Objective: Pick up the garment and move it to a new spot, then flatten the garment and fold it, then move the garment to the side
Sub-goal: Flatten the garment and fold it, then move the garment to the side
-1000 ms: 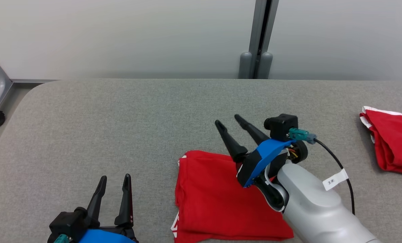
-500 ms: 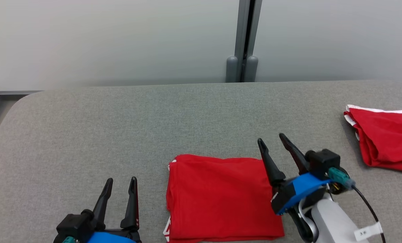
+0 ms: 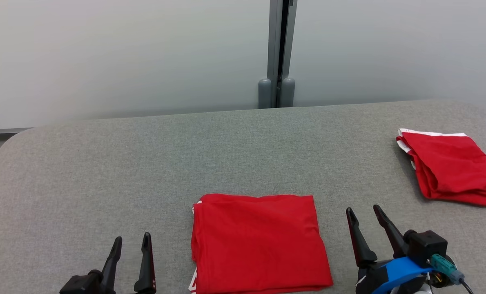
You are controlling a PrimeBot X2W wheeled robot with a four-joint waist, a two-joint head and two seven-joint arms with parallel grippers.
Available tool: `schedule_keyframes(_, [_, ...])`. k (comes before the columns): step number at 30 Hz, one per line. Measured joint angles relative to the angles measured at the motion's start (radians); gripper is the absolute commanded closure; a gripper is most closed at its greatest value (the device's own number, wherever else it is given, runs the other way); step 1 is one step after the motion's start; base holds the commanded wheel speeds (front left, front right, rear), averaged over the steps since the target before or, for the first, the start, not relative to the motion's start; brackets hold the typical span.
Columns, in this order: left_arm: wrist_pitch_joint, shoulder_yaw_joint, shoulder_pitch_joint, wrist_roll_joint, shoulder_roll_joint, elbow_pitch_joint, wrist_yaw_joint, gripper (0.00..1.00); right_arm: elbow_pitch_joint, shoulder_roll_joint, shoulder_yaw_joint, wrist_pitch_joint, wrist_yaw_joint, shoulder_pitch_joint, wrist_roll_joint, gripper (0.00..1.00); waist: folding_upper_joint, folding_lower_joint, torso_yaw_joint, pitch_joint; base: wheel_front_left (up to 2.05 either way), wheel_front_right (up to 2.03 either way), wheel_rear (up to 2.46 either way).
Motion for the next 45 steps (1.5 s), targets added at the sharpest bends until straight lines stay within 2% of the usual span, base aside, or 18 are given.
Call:
schedule_keyframes(4, [0.000,0.031,0.015,0.009,-0.009,-0.009,0.006,0.00,-0.016,0.000,-0.028,0.000,0.000,0.020,-0.018,0.00,0.0000,0.0000,-0.001,0.001,0.00,0.00,0.00])
schedule_keyframes(11, [0.000,0.051,0.021,0.026,-0.017,-0.009,-0.009,0.00,-0.027,0.000,-0.041,0.006,0.000,0.029,-0.027,0.00,0.0000,0.0000,0.011,0.002,0.00,0.00,0.00])
schedule_keyframes(28, [0.000,0.060,0.016,0.049,-0.032,-0.002,-0.026,0.00,-0.027,0.000,-0.063,0.044,0.000,0.017,-0.057,0.00,0.0000,0.0002,0.020,0.020,0.00,0.00,0.00])
schedule_keyframes(31, [0.000,0.060,0.002,0.052,-0.034,0.000,-0.031,0.00,-0.020,0.000,-0.081,0.097,0.000,-0.034,-0.101,0.00,0.0001,0.0002,0.029,0.030,0.00,0.00,0.00])
schedule_keyframes(36, [0.000,0.061,-0.016,0.060,-0.043,0.005,-0.037,0.00,0.028,0.000,-0.060,0.274,0.000,-0.097,-0.131,0.00,0.0000,0.0002,0.056,0.047,0.00,0.00,0.00])
schedule_keyframes(40, [0.000,0.067,-0.028,0.061,-0.054,0.006,-0.043,0.00,0.073,0.000,-0.031,0.401,0.000,-0.123,-0.130,0.00,0.0001,0.0002,0.088,0.062,0.00,0.00,0.00])
schedule_keyframes(45, [0.000,0.079,-0.042,0.070,-0.067,0.008,-0.053,0.00,0.126,0.001,-0.015,0.509,0.000,-0.139,-0.102,0.00,0.0000,0.0002,0.126,0.085,0.00,0.00,0.00])
